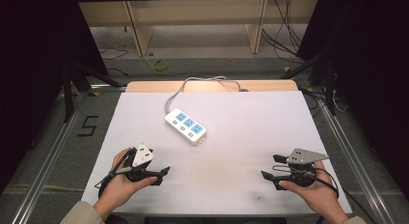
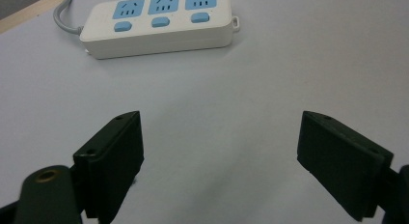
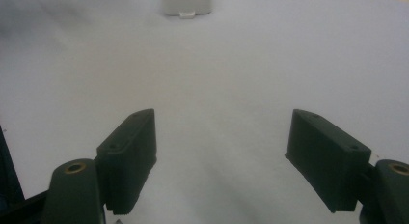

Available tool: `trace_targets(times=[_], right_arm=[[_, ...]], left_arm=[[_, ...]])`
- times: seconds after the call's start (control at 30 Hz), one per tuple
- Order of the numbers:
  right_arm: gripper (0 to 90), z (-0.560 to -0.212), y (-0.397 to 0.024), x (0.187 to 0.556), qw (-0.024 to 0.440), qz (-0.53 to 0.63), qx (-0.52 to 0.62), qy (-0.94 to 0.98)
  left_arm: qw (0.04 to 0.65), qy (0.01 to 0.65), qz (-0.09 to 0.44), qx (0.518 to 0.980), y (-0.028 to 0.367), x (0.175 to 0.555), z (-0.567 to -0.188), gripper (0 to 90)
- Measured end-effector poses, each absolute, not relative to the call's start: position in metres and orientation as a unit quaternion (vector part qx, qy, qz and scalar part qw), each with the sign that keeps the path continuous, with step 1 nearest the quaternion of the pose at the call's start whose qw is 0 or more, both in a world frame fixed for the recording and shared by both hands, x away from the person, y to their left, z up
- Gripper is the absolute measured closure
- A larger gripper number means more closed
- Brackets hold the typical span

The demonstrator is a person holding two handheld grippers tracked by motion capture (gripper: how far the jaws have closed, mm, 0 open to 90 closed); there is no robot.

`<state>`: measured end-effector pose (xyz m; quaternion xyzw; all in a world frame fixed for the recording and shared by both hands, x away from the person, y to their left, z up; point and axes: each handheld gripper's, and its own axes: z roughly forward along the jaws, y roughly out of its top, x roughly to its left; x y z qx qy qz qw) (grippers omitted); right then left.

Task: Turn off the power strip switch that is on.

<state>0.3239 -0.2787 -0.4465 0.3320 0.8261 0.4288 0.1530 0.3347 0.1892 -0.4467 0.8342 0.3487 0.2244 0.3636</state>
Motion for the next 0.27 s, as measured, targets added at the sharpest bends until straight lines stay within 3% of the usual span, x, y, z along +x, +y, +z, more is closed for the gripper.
trace_targets(times=[0.27], right_arm=[[26.2,-0.447,-0.2781,0.3237,0.152,0.428,0.332,0.827]], left_arm=[[0.364,0.348,0.215,0.837,0.1862,0.3365,-0.4495,16.1]])
